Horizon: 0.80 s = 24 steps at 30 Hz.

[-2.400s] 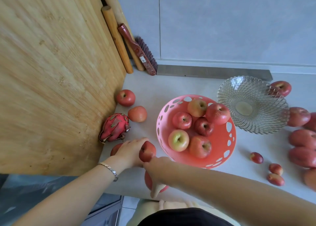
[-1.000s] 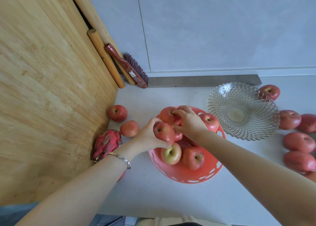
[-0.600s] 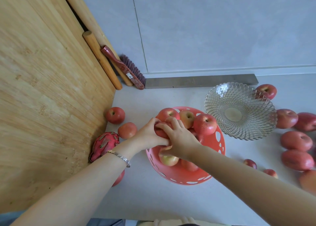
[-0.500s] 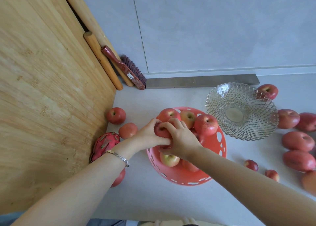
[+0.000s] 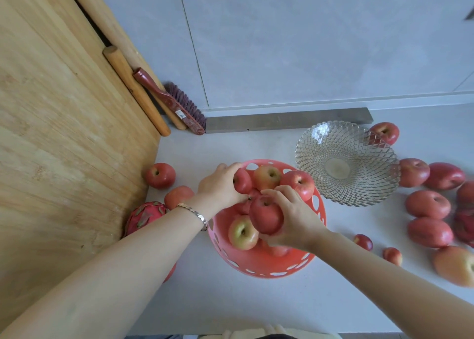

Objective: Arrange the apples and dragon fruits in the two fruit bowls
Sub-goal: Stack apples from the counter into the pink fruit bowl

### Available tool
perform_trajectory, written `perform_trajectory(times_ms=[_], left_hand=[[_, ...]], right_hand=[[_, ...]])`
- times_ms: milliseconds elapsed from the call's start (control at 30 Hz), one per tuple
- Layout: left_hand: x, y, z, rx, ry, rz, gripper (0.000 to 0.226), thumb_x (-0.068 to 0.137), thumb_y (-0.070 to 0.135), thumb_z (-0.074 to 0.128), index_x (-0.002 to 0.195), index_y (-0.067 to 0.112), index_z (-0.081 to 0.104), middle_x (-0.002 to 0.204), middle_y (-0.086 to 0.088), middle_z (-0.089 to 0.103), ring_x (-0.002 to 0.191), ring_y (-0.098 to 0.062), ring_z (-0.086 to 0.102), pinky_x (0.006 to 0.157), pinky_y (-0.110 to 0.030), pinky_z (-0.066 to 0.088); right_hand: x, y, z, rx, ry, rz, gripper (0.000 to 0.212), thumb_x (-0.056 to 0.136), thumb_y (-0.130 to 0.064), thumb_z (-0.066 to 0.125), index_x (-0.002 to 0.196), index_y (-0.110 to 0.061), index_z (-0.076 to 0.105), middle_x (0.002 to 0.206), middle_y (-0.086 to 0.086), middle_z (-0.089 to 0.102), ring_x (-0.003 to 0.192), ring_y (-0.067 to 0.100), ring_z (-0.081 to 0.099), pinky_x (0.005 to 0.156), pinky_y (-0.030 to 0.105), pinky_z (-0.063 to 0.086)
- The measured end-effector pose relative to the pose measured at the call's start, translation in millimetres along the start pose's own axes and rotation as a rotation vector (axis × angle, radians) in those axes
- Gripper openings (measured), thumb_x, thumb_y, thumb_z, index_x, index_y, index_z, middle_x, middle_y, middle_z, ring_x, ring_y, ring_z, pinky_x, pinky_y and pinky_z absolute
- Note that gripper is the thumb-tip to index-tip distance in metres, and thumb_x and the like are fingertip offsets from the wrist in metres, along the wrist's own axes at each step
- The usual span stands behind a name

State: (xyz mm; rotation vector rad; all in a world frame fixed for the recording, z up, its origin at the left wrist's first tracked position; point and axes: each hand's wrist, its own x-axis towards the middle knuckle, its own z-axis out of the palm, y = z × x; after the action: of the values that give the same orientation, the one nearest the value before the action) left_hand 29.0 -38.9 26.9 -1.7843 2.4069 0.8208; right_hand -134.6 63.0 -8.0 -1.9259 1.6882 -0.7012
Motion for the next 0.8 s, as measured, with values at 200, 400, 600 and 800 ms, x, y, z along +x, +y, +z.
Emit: perform_trajectory(times_ms=[200, 400, 600, 800], left_hand=[[-28.8, -8.8, 4.6, 0.258, -0.069, 0.092, 0.086, 0.064, 0.047, 0.072, 0.138, 0.034, 0.031, 0.137, 0.003, 0.04, 0.115, -0.025, 0.056, 0.085, -0.031, 0.044], [-33.8, -15.8, 16.5, 0.586, 0.01, 0.196, 0.086, 0.072, 0.056, 0.062, 0.144, 0.029, 0.026, 0.144, 0.0, 0.039, 0.12, -0.028, 0.047, 0.088, -0.034, 0.041], [-39.7, -36.5, 25.4, 0.51, 0.058, 0.274, 0.086, 0.07, 0.048, 0.068, 0.143, 0.017, 0.034, 0.139, -0.011, 0.047, 0.121, -0.03, 0.048, 0.095, -0.038, 0.041], [-36.1, -38.3, 27.9, 0.203, 0.003, 0.147, 0.089, 0.07, 0.046, 0.067, 0.146, 0.03, 0.023, 0.153, 0.003, 0.025, 0.137, -0.024, 0.03, 0.11, -0.037, 0.027]], right_hand=[[-2.7, -2.3, -0.7, 0.042, 0.056, 0.027, 0.088, 0.045, -0.038, 0.077, 0.126, -0.014, 0.051, 0.114, 0.013, 0.05, 0.106, 0.028, 0.055, 0.086, 0.028, 0.044], [5.4, -6.7, -2.2, 0.048, 0.078, 0.02, 0.088, 0.047, -0.033, 0.08, 0.126, -0.008, 0.051, 0.115, 0.016, 0.048, 0.112, 0.031, 0.051, 0.09, 0.029, 0.042], [15.8, -13.5, -16.6, 0.029, 0.073, 0.033, 0.088, 0.049, -0.026, 0.081, 0.129, -0.012, 0.048, 0.121, 0.013, 0.041, 0.116, 0.021, 0.04, 0.089, 0.028, 0.04], [60.2, -20.5, -14.7, 0.033, -0.046, -0.017, 0.082, 0.053, -0.035, 0.073, 0.127, -0.015, 0.045, 0.123, 0.011, 0.039, 0.115, 0.026, 0.043, 0.098, 0.028, 0.034]])
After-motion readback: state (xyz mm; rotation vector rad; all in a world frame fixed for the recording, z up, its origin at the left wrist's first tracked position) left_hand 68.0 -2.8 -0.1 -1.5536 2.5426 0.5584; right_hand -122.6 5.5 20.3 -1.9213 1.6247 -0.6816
